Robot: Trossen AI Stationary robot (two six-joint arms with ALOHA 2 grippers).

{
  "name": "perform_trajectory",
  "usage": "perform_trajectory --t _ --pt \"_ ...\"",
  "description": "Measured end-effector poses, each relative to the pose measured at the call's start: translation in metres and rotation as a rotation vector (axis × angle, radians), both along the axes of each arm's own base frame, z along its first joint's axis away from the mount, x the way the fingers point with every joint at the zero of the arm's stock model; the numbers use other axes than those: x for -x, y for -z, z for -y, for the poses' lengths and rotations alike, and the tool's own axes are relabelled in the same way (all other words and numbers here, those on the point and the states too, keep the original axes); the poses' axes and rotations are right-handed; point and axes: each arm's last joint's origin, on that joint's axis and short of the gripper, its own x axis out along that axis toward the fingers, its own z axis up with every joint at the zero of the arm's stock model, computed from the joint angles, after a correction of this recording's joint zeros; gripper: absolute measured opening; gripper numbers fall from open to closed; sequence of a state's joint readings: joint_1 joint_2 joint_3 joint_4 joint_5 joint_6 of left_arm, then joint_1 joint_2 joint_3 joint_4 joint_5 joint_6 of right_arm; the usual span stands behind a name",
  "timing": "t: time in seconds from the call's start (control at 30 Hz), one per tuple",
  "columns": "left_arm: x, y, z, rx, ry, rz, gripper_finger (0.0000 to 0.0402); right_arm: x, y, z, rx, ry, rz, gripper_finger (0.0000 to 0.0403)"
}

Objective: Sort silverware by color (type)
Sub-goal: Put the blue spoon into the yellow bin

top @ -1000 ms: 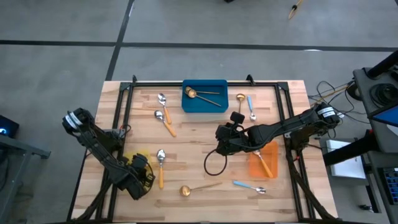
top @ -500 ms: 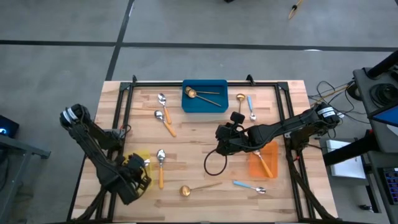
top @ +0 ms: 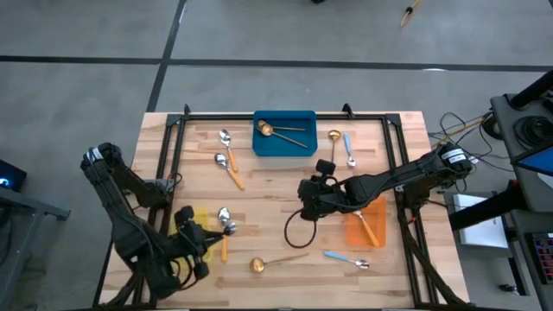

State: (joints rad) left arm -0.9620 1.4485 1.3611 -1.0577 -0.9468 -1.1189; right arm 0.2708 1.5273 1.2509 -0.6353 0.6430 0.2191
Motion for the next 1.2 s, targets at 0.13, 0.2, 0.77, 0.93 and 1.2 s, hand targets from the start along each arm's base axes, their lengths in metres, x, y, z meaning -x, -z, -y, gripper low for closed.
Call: perform_trajectory --t 0.13,0.2,0.77,0.93,1.2 --pt "-0.012 -0.029 0.007 -0.131 0.165 0.050 0.0002 -0.005 -0.003 -0.017 -0.038 -0.206 0.043 0.0054" --pt "-0.017 -0.037 0.009 -0.213 0.233 0.066 0.0002 -0.006 -0.008 -0.026 -0.058 -0.302 0.073 0.0054" --pt "-0.072 0.030 -0.001 -0.390 0.630 0.270 0.0002 -0.003 -0.023 -0.057 -0.090 -0.558 0.206 0.0054" --pt "-0.066 0.059 -0.006 -0.335 0.641 0.473 0.0002 -0.007 -0.025 -0.059 -0.055 -0.599 0.280 0.0054" --pt "-0.053 0.084 -0.030 -0.258 0.600 0.701 0.0002 -0.011 -0.028 -0.065 -0.016 -0.772 0.588 0.0054"
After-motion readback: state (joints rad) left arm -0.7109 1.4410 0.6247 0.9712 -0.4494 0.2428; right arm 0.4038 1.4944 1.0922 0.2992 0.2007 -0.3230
